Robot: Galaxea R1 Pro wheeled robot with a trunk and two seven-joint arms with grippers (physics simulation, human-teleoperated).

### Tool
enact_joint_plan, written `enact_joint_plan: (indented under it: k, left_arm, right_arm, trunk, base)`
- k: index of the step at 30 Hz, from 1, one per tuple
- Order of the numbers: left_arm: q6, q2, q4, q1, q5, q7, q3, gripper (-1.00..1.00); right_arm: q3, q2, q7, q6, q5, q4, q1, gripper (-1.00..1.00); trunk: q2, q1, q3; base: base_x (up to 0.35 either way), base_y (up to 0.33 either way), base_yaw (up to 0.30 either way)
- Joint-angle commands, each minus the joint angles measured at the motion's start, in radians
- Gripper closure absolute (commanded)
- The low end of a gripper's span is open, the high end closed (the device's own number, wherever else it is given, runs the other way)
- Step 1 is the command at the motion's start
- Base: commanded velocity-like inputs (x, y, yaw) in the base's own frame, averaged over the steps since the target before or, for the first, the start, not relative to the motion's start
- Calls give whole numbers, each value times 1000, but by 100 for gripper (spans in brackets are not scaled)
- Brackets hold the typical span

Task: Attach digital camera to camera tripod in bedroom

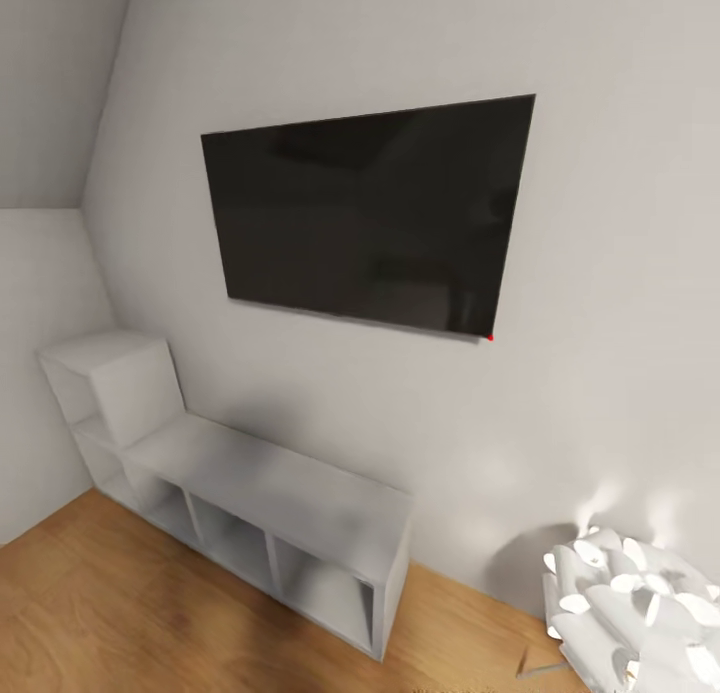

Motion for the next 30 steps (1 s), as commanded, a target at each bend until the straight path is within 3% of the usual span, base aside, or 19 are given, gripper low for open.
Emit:
enact_joint_plan:
  k: [1,11,30]
  left_arm:
    - [0,0,-1,0,2,1,2,-100]
    - [-1,0,-1,0,2,1,2,-100]
    - [-2,0,-1,0,1,0,2,-100]
  right_arm:
    - [-1,0,-1,-3,-1,0,0,-100]
    - [-3,0,-1,-40,-5,1,0,-100]
    - [1,-13,-1,-62,2,2,0,-100]
  trunk:
    - [0,0,-1]
    - [0,0,-1]
    - [0,0,-1]
  base:
    - [0,0,-240]
    - [0,0,-182]
    - [0,0,-64]
